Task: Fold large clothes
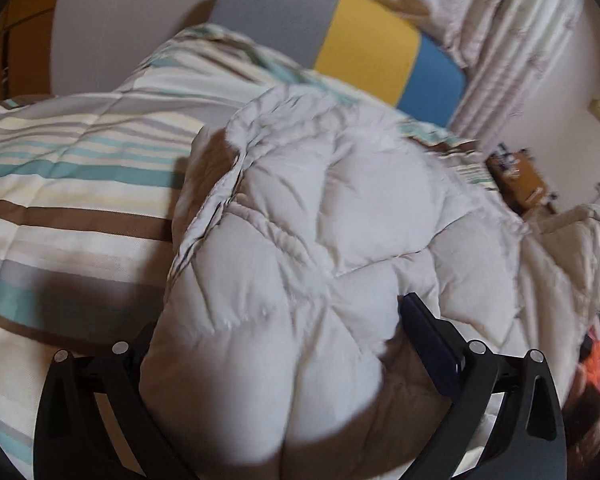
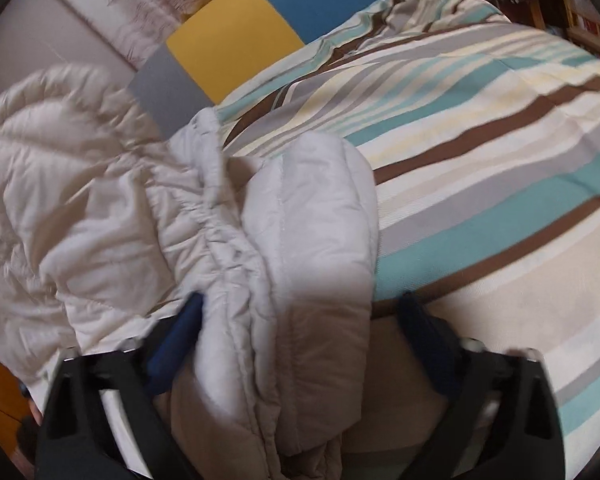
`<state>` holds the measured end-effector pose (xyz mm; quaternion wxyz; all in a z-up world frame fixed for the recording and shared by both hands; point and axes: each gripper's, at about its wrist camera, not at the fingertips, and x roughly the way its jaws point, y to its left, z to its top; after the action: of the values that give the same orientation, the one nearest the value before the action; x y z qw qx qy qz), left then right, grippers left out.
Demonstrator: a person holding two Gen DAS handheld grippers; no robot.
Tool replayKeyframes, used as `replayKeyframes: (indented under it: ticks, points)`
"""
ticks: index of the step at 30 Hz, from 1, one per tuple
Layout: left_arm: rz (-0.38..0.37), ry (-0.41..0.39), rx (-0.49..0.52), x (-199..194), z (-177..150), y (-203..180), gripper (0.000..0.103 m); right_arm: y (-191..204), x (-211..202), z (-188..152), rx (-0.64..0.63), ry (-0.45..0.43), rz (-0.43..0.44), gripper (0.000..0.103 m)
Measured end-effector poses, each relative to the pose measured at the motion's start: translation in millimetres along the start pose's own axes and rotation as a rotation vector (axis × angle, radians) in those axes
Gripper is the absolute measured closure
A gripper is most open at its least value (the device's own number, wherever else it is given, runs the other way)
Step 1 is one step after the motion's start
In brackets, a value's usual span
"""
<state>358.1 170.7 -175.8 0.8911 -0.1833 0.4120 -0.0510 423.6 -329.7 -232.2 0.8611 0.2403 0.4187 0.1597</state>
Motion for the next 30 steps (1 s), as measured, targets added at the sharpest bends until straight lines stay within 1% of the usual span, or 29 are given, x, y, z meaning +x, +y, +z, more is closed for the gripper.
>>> replayKeyframes:
  ticks: [1, 2, 3, 5, 6, 9, 11, 13, 20, 23, 25, 26, 27, 28, 30]
  points:
    - [0.003, 0.009, -0.008, 5, 1, -1, 0.008, 2, 2, -1, 0.003, 0.014, 0.018, 0.044]
    - [0.003, 0.015, -0.006, 6, -1, -2, 0.018, 2, 4, -1, 0.016, 0.026, 0.026, 0.046]
    - [0.01, 0.019, 0.004, 6, -4, -5, 0.029, 2, 4, -1, 0.025, 0.029, 0.036, 0.052]
    - [0.003, 0.025, 0.017, 5, -7, -9, 0.041, 2, 2, -2, 0.028, 0.033, 0.056, 0.056]
    - [-0.001, 0.031, 0.017, 3, -9, -9, 0.05, 2, 1, -3, 0.029, 0.036, 0.064, 0.06]
    - [-0.029, 0.05, 0.021, -5, -15, -8, 0.063, -4, -8, -5, 0.047, 0.043, 0.109, 0.067]
    - [-0.045, 0.065, 0.038, -12, -21, -11, 0.065, -10, -18, -8, 0.056, 0.049, 0.133, 0.068]
    - [-0.059, 0.077, 0.054, -18, -28, -15, 0.066, -15, -25, -6, 0.05, 0.058, 0.139, 0.069]
    - [-0.122, 0.115, 0.081, -52, -72, -29, 0.067, -34, -66, -23, 0.027, 0.093, 0.156, 0.069]
    - [-0.138, 0.12, 0.084, -63, -90, -34, 0.066, -44, -86, -33, 0.02, 0.102, 0.159, 0.069]
    - [-0.139, 0.11, 0.087, -68, -97, -37, 0.066, -48, -93, -42, 0.013, 0.102, 0.153, 0.068]
    - [-0.137, 0.097, 0.093, -71, -100, -39, 0.061, -49, -92, -41, 0.011, 0.101, 0.148, 0.067]
    - [-0.124, 0.086, 0.098, -72, -101, -40, 0.054, -50, -93, -43, 0.008, 0.095, 0.139, 0.063]
    - [-0.11, 0.077, 0.102, -73, -102, -41, 0.049, -49, -94, -45, 0.007, 0.089, 0.132, 0.056]
    - [-0.104, 0.065, 0.094, -76, -101, -41, 0.04, -47, -96, -49, 0.01, 0.074, 0.111, 0.049]
